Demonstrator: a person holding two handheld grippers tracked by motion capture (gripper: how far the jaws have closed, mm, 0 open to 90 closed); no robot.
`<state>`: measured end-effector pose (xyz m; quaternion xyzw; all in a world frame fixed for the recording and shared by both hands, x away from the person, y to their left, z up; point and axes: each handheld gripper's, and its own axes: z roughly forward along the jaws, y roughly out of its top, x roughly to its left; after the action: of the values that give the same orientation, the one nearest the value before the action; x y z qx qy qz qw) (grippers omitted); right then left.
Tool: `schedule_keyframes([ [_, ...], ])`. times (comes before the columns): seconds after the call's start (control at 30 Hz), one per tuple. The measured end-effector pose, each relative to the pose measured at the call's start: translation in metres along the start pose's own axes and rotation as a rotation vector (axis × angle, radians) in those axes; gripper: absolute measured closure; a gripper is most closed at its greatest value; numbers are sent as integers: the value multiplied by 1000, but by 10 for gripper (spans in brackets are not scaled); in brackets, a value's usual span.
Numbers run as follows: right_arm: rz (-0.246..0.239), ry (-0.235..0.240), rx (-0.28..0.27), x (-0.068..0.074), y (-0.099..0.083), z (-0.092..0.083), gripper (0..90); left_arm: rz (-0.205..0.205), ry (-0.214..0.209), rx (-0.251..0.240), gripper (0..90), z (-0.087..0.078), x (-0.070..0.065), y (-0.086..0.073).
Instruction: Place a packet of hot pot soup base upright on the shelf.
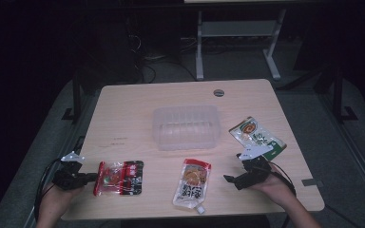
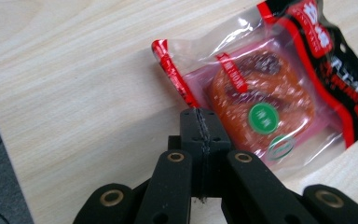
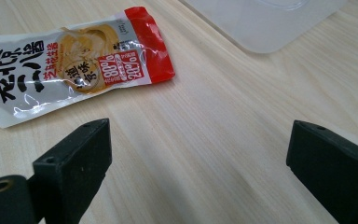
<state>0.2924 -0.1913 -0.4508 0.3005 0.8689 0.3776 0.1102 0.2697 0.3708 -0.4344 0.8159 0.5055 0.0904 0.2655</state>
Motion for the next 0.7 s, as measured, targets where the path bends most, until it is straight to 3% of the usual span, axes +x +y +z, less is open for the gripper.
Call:
schedule_keyframes([
  [0.3,-1,-1,-1,0,0,0,64,-11,-12,0,898,2,2,0],
  [0.7,-2,-3,0,0,0,0,64,12,-99,-9,898,12,-15,8],
])
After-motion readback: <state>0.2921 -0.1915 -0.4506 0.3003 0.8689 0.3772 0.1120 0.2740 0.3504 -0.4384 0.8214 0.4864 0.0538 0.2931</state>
